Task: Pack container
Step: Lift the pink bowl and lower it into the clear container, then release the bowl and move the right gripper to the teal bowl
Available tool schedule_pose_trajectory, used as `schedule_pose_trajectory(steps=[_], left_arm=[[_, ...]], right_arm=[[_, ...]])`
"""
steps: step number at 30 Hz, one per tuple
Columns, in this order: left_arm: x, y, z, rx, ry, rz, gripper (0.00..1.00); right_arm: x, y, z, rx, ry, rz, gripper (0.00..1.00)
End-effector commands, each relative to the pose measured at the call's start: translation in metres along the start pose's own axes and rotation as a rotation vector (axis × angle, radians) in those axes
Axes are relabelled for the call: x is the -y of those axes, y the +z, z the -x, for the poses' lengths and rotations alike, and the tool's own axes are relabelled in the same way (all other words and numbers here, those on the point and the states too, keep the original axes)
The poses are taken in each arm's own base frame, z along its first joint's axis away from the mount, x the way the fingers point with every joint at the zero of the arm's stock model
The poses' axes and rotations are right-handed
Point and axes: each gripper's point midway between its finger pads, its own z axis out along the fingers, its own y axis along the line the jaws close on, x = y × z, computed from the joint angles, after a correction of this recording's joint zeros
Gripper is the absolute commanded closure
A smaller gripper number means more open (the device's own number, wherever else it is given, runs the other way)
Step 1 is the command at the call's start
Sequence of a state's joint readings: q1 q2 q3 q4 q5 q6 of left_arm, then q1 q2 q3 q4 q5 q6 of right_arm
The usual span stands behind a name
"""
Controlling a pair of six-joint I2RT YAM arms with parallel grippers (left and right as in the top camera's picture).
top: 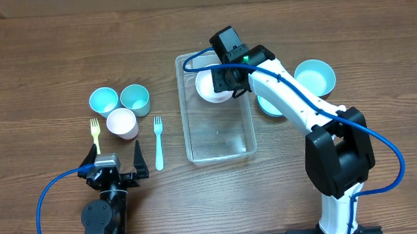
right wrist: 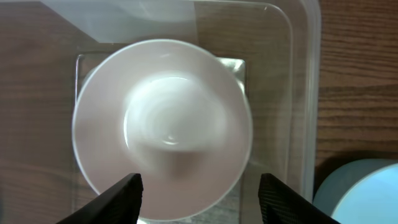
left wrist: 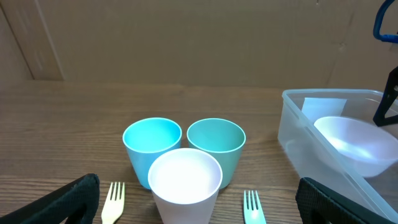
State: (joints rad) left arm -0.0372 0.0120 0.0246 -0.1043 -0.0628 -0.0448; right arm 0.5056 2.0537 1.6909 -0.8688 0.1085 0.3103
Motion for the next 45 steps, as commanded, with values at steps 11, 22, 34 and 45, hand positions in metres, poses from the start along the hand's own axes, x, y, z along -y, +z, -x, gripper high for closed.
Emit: schedule_pose_trajectory(steps=[11, 22, 34, 45], left_arm=[[0.001, 0.000, 0.000, 0.006, 0.019, -0.006, 0.00], [0.001, 0.000, 0.000, 0.006, 0.019, -0.006, 0.00], [0.001, 0.000, 0.000, 0.006, 0.019, -0.006, 0.00], [0.001, 0.000, 0.000, 0.006, 0.019, -0.006, 0.00]], right_arm=[[0.181, -0.155, 0.014, 0.004, 0.447, -0.129, 0.00], [0.194, -0.060, -0.069, -0.236, 0.711, -0.067, 0.22], [0.148, 0.006, -0.096, -0.188, 0.622, -0.011, 0.47], [0.158, 0.006, -0.099, -0.178, 0.692, -0.081, 0.55]])
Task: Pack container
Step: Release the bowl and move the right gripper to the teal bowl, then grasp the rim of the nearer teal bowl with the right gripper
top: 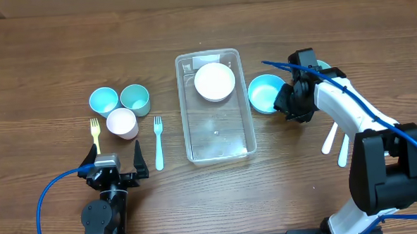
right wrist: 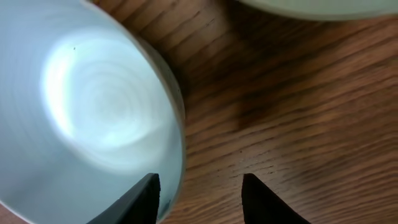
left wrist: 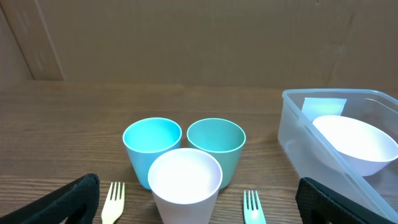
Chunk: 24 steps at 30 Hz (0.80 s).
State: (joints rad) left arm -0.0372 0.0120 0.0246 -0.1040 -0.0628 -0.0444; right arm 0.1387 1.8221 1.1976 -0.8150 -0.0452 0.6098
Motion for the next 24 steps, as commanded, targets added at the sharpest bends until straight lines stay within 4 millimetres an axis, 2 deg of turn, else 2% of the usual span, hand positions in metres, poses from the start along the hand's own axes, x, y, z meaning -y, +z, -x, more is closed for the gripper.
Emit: schedule_pose_trajectory(steps=[1, 10, 15, 18, 19, 24], left_arm=[[0.0006, 0.0000, -0.0001, 0.005, 0.018, -0.006, 0.00], [0.0006, 0.0000, 0.0000, 0.006, 0.018, -0.006, 0.00], [0.0006, 0.0000, -0.0001, 0.005, 0.018, -0.006, 0.00], [0.0006, 0.0000, 0.0000, 0.006, 0.018, -0.006, 0.00], [0.0006, 0.0000, 0.0000, 0.006, 0.018, -0.006, 0.00], [0.0006, 0.0000, 0.0000, 0.006, 0.018, -0.006, 0.00]], right_arm=[[-0.0013, -0.0020, 0.0076, 0.037, 0.060, 0.008, 0.55], [-0.0061, -0.0013, 0.0138, 0.062, 0.071, 0.029, 0.57], [-0.0068, 0.0071, 0.0154, 0.059, 0.097, 0.028, 0.62], [-0.0061, 0.0074, 0.0156, 0.060, 0.097, 0.024, 0.78], [-0.0052, 0.0076, 0.0149, 0.058, 0.097, 0.020, 0.80], [0.0008, 0.0077, 0.0164, 0.071, 0.099, -0.011, 0.76]])
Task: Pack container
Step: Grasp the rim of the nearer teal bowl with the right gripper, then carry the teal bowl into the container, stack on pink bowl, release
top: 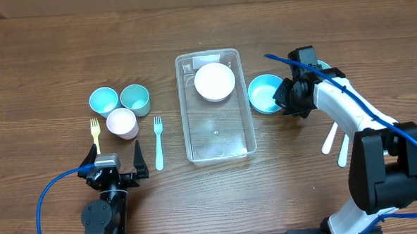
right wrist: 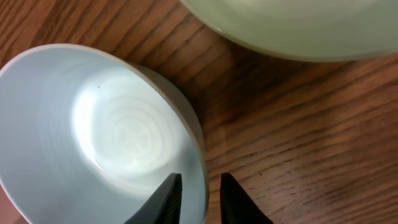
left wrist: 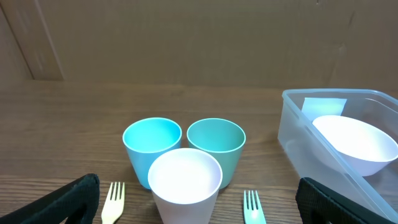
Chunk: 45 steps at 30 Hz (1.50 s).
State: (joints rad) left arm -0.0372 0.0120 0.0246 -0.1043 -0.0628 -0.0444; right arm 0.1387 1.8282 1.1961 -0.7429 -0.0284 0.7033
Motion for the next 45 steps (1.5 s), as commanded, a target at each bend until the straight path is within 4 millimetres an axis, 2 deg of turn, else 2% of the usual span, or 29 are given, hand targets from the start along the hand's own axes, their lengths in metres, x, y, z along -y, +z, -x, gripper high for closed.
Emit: schedule_pose_trajectory(steps=[1, 17, 19, 22, 27, 31, 34, 37, 38, 41, 43, 45], left_arm=[[0.001, 0.000, 0.000, 0.006, 0.018, -0.006, 0.00], [0.001, 0.000, 0.000, 0.006, 0.018, -0.006, 0.00], [0.001, 0.000, 0.000, 0.006, 0.018, -0.006, 0.00], [0.001, 0.000, 0.000, 0.006, 0.018, -0.006, 0.00], [0.001, 0.000, 0.000, 0.006, 0.018, -0.006, 0.00], [0.001, 0.000, 0.000, 0.006, 0.018, -0.006, 0.00], [0.001, 0.000, 0.000, 0.006, 0.018, -0.006, 0.00], [0.001, 0.000, 0.000, 0.006, 0.018, -0.006, 0.00], [0.001, 0.000, 0.000, 0.006, 0.018, -0.006, 0.00], [0.001, 0.000, 0.000, 0.006, 0.018, -0.006, 0.00], [0.001, 0.000, 0.000, 0.006, 0.018, -0.006, 0.00], [0.001, 0.000, 0.000, 0.006, 0.018, -0.006, 0.00]], right_arm=[[0.009, 0.006, 0.002, 0.014, 0.008, -0.041, 0.75], [0.010, 0.011, 0.001, 0.022, 0.033, -0.033, 0.74], [0.010, 0.011, 0.001, 0.021, 0.033, -0.034, 0.81], [0.011, 0.011, 0.000, 0.015, 0.032, -0.039, 0.96], [0.013, 0.005, 0.002, 0.020, 0.002, -0.057, 0.96], [0.011, -0.045, 0.024, 0.119, -0.024, -0.100, 0.96], [0.002, -0.105, 0.040, 0.220, -0.042, -0.063, 0.96], [-0.003, -0.158, 0.045, 0.309, -0.042, -0.002, 0.96], [-0.008, -0.182, 0.044, 0.350, -0.062, 0.040, 0.96], [-0.023, -0.220, 0.034, 0.418, -0.136, 0.124, 0.96], [-0.043, -0.235, 0.019, 0.439, -0.209, 0.183, 0.96], [-0.066, -0.233, 0.000, 0.427, -0.280, 0.222, 0.96]])
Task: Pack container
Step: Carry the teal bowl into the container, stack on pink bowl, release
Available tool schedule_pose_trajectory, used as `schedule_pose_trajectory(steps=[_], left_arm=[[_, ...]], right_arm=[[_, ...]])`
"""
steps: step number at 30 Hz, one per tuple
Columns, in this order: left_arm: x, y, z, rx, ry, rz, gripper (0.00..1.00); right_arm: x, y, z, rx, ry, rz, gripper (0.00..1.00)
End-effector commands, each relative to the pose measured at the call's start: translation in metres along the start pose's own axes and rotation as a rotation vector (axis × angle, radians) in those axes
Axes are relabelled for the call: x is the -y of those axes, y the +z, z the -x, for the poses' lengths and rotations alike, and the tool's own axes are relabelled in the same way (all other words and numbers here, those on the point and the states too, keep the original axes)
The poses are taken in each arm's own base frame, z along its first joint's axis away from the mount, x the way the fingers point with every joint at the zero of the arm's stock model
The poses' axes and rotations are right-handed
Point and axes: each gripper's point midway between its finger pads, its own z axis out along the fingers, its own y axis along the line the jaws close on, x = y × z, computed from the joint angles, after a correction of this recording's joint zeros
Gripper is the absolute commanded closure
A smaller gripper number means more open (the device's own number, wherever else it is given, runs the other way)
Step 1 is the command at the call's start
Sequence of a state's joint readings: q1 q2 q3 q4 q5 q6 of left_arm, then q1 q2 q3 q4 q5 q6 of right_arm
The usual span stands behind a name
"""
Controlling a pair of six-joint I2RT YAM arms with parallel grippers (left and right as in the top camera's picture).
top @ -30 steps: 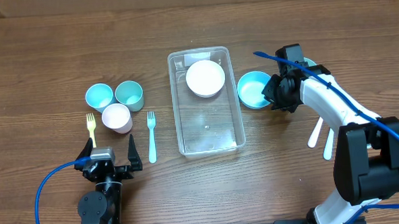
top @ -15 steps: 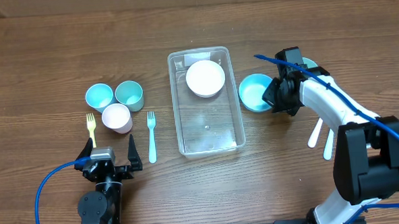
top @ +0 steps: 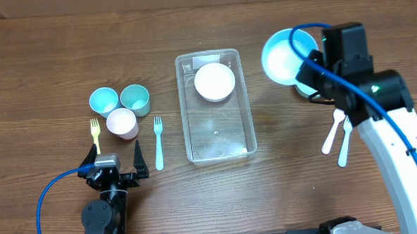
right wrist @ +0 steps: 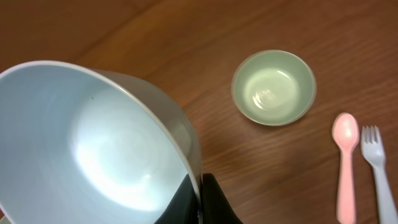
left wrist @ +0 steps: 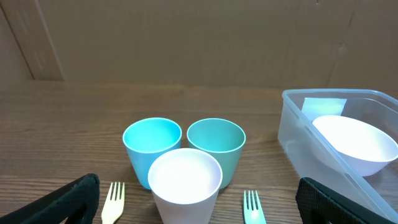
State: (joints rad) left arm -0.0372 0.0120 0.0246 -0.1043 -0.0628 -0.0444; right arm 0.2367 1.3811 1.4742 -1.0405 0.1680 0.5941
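Observation:
The clear container (top: 218, 141) lies mid-table with a white bowl (top: 214, 81) in its far end. My right gripper (right wrist: 200, 198) is shut on the rim of a light blue bowl (right wrist: 93, 143), held tilted well above the table, right of the container (top: 285, 56). A pale green bowl (right wrist: 273, 87) sits on the table below it. My left gripper (top: 118, 168) rests open near the front edge, nothing between its fingers (left wrist: 68, 199). Ahead of it stand blue (left wrist: 152, 146), teal (left wrist: 216, 143) and white (left wrist: 185, 183) cups.
A yellow fork (top: 94, 135) and a blue fork (top: 158, 142) lie by the cups. A pink spoon (right wrist: 345, 162) and a pale fork (right wrist: 379, 168) lie on the table at the right.
My right gripper's fingers stood about the blue bowl's rim on the table beside the container. Now they are shut on that rim and the bowl is high above the table.
My right gripper was open over the white bowl lying in the container. Then it was at the blue bowl right of the container, fingers either side of its rim, then closer together. Now it holds that bowl aloft. The left arm stayed still.

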Motion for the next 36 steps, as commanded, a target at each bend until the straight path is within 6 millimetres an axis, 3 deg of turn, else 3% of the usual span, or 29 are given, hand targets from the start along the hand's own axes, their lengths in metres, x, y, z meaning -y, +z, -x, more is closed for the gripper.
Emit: schedule_pose_trajectory(steps=[1, 5, 7, 11, 14, 20, 28, 32, 36], left_arm=[[0.001, 0.000, 0.000, 0.006, 0.018, -0.006, 0.00], [0.001, 0.000, 0.000, 0.006, 0.018, -0.006, 0.00], [0.001, 0.000, 0.000, 0.006, 0.018, -0.006, 0.00], [0.001, 0.000, 0.000, 0.006, 0.018, -0.006, 0.00], [0.001, 0.000, 0.000, 0.006, 0.018, -0.006, 0.00], [0.001, 0.000, 0.000, 0.006, 0.018, -0.006, 0.00], [0.001, 0.000, 0.000, 0.006, 0.018, -0.006, 0.00], [0.001, 0.000, 0.000, 0.006, 0.018, -0.006, 0.00], [0.001, 0.000, 0.000, 0.006, 0.018, -0.006, 0.00]], right_arm=[[-0.045, -0.004, -0.018, -0.010, -0.118, 0.089, 0.96], [-0.093, 0.027, -0.054, -0.064, -0.224, 0.134, 0.96], [-0.107, 0.060, -0.076, -0.107, -0.267, 0.111, 0.96], [-0.117, 0.114, -0.102, -0.164, -0.298, 0.074, 0.96], [-0.120, 0.142, -0.112, -0.175, -0.303, 0.062, 0.96], [-0.130, 0.152, -0.101, -0.105, -0.314, 0.080, 0.96], [-0.125, 0.154, -0.089, -0.045, -0.308, 0.037, 0.96], [-0.124, 0.161, -0.092, -0.053, -0.308, 0.029, 0.96], [-0.114, 0.185, -0.112, -0.106, -0.330, -0.015, 0.95]])
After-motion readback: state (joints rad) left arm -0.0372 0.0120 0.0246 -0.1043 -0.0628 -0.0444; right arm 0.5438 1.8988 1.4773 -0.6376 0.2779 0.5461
